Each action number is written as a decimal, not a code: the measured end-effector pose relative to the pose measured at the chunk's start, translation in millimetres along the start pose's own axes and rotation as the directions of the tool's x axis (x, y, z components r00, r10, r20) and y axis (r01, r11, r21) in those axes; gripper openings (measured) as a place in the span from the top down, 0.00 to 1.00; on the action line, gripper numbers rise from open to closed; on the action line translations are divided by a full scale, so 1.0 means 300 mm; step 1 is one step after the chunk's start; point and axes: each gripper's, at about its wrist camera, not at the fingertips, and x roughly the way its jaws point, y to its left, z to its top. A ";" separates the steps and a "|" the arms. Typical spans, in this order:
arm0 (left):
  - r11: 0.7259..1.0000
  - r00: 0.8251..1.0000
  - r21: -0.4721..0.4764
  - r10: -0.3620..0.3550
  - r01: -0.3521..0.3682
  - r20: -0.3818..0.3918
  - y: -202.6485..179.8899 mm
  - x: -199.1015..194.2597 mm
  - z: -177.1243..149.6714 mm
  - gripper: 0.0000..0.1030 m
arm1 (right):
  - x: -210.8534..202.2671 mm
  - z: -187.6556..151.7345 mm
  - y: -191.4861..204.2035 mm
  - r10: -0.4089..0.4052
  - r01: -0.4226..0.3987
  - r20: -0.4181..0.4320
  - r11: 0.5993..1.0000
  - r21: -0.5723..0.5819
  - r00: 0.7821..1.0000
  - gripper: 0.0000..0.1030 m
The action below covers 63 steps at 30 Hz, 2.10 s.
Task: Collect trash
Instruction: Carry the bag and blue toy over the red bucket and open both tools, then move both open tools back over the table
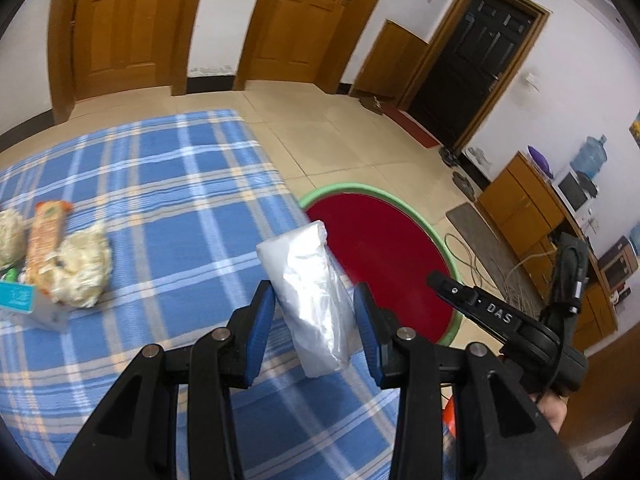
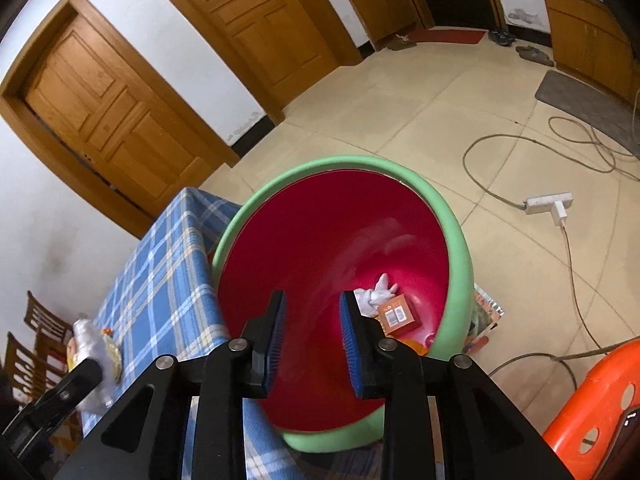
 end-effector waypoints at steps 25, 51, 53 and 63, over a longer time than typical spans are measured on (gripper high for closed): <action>0.995 0.996 0.098 0.016 -0.008 -0.086 -0.191 0.216 0.095 0.43 | -0.117 -0.054 -0.143 0.043 -0.041 -0.014 0.992 0.122 0.999 0.47; 0.955 0.962 -0.151 0.268 -0.256 0.061 0.262 -0.200 0.027 0.41 | -0.263 -0.158 0.058 0.134 -0.134 0.013 0.991 -0.017 0.991 0.42; 0.942 0.953 -0.183 0.297 -0.282 0.064 0.314 -0.223 0.031 0.41 | -0.270 -0.169 0.075 0.137 -0.137 0.012 0.990 -0.027 0.990 0.42; 0.925 0.945 -0.208 0.327 -0.317 0.016 0.481 -0.212 0.039 0.41 | -0.271 -0.214 0.146 0.154 -0.155 -0.018 0.986 -0.062 0.988 0.42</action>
